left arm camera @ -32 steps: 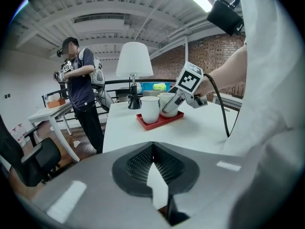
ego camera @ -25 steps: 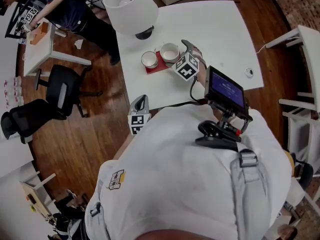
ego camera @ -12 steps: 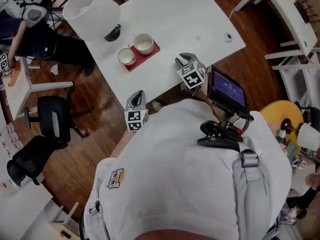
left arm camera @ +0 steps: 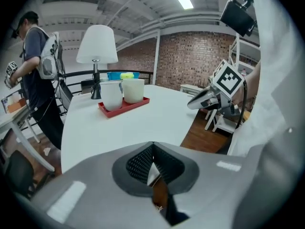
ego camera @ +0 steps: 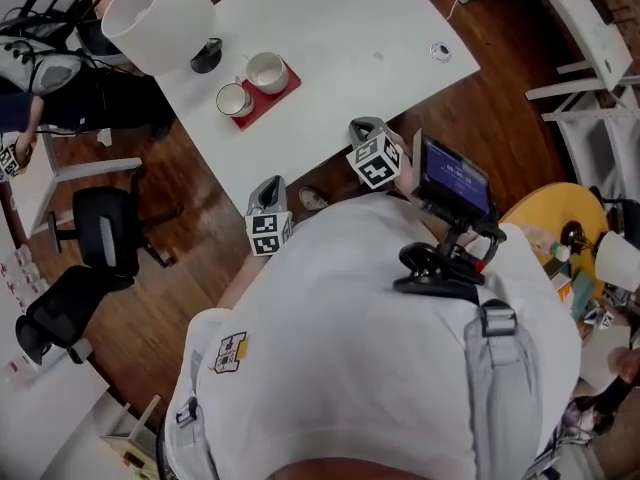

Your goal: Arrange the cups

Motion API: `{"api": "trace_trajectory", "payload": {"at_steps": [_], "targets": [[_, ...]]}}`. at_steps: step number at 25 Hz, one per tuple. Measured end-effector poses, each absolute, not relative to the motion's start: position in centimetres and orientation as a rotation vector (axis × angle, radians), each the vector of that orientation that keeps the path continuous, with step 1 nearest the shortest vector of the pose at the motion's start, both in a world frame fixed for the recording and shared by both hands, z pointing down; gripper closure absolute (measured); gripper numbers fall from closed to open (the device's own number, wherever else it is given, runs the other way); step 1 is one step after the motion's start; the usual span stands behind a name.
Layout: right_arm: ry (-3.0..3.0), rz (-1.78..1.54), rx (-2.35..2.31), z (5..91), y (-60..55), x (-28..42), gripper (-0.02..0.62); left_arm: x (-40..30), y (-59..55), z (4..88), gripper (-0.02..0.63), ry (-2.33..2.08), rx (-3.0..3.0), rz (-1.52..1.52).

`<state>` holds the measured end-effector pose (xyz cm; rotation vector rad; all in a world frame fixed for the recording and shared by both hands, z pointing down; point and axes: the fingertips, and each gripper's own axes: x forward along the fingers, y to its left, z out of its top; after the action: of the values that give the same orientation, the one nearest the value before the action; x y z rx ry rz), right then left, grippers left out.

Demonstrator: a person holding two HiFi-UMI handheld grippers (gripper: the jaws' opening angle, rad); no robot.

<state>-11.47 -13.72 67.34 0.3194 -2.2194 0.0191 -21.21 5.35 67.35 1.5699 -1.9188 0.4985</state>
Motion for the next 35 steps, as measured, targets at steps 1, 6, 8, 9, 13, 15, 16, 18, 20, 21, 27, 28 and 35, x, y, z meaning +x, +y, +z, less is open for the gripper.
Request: {"api": "trace_trajectory", "payload": {"at_steps": [1, 6, 8, 9, 13, 15, 16, 18, 20, 21, 27, 28, 35], "targets": [[-2.224, 0.014, 0.287, 67.5, -13.5, -11.0, 0.595, -20.5, 5.3, 67.1, 0.606, -1.930, 1.540, 0.491], [-2.259, -0.006, 0.152, 67.9, -11.9, -9.6, 0.595, -17.8, 6.1, 67.1, 0.606, -1.990, 1.443, 0.505], [-2.262, -0.018, 0.094, 68.3, -11.5, -9.6, 0.595, -17.2, 6.0, 67.1, 0.606, -2.010, 1.412, 0.497], [-2.261, -0.025, 0.068, 68.4, -11.3, -9.6, 0.595, -17.0, 5.9, 66.9, 0.606, -2.017, 1.400, 0.489], [-2.256, -0.051, 0.042, 68.6, -11.2, -9.1, 0.595, -16.0, 6.0, 66.4, 0.606, -2.006, 1.401, 0.480], [-2.252, -0.062, 0.054, 68.3, -10.7, -8.8, 0.595, -16.2, 7.0, 67.0, 0.606, -2.001, 1.418, 0.494], [-2.251, -0.066, 0.060, 68.2, -10.4, -8.8, 0.595, -16.2, 7.3, 67.1, 0.606, -1.992, 1.426, 0.497], [-2.250, -0.067, 0.062, 67.9, -9.8, -8.9, 0.595, -16.3, 7.5, 66.9, 0.606, -1.973, 1.442, 0.500], [-2.249, -0.081, 0.052, 68.0, -9.9, -8.9, 0.595, -16.6, 7.0, 66.9, 0.606, -1.974, 1.458, 0.499], [-2.246, -0.087, 0.051, 68.2, -10.2, -8.8, 0.595, -16.6, 6.6, 67.0, 0.606, -1.978, 1.465, 0.493], [-2.242, -0.081, 0.047, 68.2, -10.1, -8.6, 0.595, -15.4, 6.3, 67.0, 0.606, -1.964, 1.495, 0.489], [-2.241, -0.080, 0.048, 68.2, -10.1, -8.6, 0.595, -15.4, 6.3, 67.1, 0.606, -1.962, 1.493, 0.491], [-2.252, -0.094, 0.059, 67.7, -10.4, -8.9, 0.595, -15.8, 6.2, 66.9, 0.606, -1.978, 1.485, 0.467]]}}
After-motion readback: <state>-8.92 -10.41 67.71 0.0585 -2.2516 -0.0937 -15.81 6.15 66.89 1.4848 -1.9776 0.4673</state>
